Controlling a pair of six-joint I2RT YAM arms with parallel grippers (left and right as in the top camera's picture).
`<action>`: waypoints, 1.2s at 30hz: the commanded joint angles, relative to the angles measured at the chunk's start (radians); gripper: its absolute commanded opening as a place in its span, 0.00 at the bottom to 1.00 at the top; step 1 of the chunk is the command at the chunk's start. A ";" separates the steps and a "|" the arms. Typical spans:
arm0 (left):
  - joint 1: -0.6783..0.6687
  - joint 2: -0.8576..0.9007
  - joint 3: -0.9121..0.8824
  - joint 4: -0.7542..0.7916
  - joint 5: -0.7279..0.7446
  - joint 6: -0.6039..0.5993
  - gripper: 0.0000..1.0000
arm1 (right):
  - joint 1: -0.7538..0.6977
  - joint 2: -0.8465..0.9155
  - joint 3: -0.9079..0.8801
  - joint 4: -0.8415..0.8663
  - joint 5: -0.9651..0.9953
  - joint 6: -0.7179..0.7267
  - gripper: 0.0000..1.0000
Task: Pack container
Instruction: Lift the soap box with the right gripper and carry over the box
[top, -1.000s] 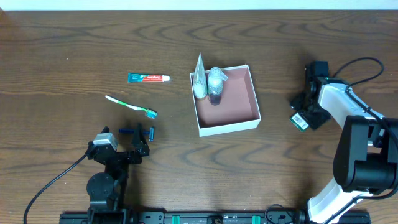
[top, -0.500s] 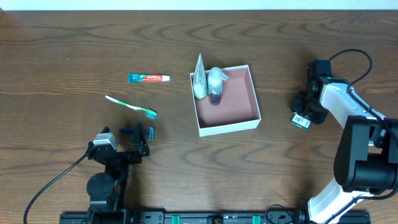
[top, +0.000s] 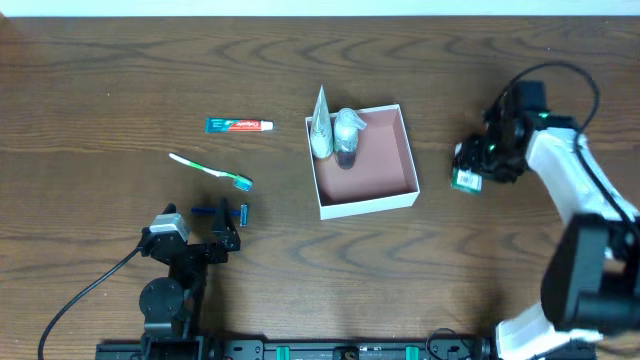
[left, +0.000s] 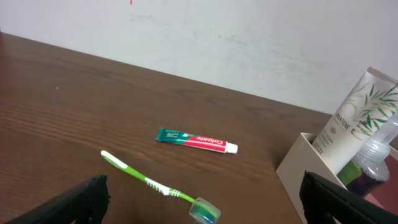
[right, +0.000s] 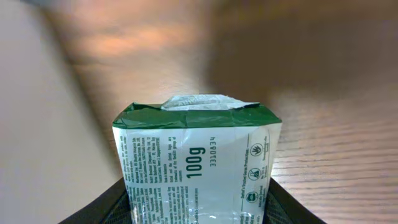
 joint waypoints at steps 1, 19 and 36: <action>0.006 -0.006 -0.014 -0.037 0.011 0.008 0.98 | 0.002 -0.116 0.064 -0.010 -0.089 -0.053 0.43; 0.006 -0.006 -0.014 -0.037 0.012 0.009 0.98 | 0.332 -0.205 0.077 0.203 -0.130 -0.034 0.52; 0.006 -0.006 -0.014 -0.037 0.012 0.008 0.98 | 0.368 0.037 0.077 0.292 -0.080 0.010 0.46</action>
